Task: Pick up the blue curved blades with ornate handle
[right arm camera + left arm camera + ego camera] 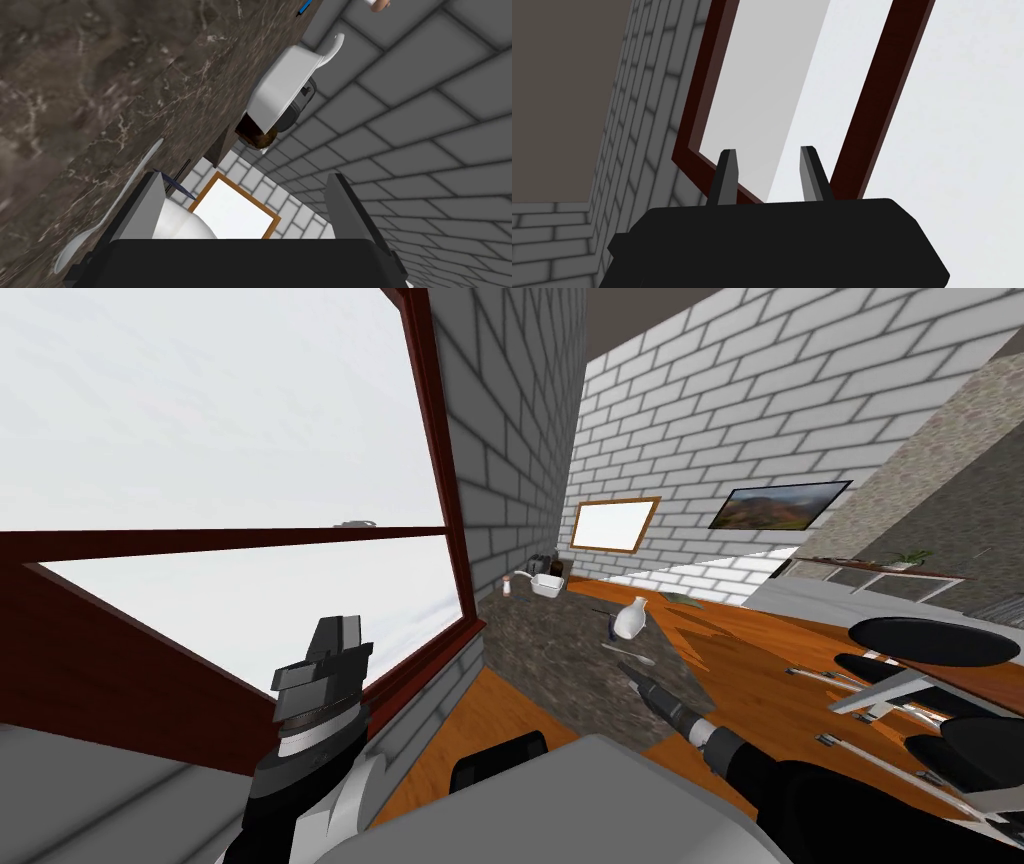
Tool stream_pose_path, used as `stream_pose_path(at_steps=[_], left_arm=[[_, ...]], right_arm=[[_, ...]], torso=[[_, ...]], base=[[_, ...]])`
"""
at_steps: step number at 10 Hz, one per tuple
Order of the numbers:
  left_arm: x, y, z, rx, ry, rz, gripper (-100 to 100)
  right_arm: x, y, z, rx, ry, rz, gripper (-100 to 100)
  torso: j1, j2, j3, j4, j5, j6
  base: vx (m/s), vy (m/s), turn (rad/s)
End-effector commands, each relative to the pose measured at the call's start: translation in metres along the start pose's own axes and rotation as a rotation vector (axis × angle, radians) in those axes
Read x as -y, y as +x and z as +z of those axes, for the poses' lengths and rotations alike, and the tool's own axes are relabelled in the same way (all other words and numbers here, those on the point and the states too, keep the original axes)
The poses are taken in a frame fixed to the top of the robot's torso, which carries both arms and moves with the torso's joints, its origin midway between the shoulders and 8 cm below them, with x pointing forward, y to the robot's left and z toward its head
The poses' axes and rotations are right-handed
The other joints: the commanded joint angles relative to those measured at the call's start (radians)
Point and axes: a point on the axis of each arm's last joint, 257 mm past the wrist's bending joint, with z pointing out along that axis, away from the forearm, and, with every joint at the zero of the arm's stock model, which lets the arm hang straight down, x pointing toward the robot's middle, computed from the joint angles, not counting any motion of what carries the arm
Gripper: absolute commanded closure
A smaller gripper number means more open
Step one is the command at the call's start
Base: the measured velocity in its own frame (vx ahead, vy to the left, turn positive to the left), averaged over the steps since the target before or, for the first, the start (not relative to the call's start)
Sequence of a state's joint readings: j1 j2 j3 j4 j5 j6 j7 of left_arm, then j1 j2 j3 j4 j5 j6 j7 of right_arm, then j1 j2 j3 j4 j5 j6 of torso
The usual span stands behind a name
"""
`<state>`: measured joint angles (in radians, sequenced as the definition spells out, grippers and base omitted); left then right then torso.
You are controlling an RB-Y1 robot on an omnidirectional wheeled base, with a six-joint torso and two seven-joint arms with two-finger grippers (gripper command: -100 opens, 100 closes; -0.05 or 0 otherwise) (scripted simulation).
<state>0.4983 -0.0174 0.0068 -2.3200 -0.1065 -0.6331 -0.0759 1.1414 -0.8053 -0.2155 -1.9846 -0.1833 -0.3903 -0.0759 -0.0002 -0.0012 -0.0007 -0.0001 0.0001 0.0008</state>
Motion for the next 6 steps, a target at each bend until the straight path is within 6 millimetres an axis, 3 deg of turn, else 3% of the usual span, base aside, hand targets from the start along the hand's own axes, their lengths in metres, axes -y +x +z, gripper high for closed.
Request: stream_pose_path(at_steps=[1,2,6], left_arm=[[0.000,0.000,0.000,0.000,0.000,0.000,0],[0.000,0.000,0.000,0.000,0.000,0.000,0],[0.000,0.000,0.000,0.000,0.000,0.000,0]], right_arm=[[0.026,-0.005,-0.014,-0.024,0.087,-0.009,-100],[0.041,-0.011,-0.022,-0.034,0.142,-0.014,-100],[0.082,-0.019,-0.056,-0.089,0.300,-0.034,-100]], torso=[[0.000,0.000,0.000,0.000,0.000,0.000],[0.000,-0.001,-0.001,0.000,0.000,-0.001],[-0.001,-0.001,-0.001,0.000,0.000,0.000]], base=[[0.053,0.016,0.180],[0.081,0.018,0.340],[0.060,0.003,0.154]])
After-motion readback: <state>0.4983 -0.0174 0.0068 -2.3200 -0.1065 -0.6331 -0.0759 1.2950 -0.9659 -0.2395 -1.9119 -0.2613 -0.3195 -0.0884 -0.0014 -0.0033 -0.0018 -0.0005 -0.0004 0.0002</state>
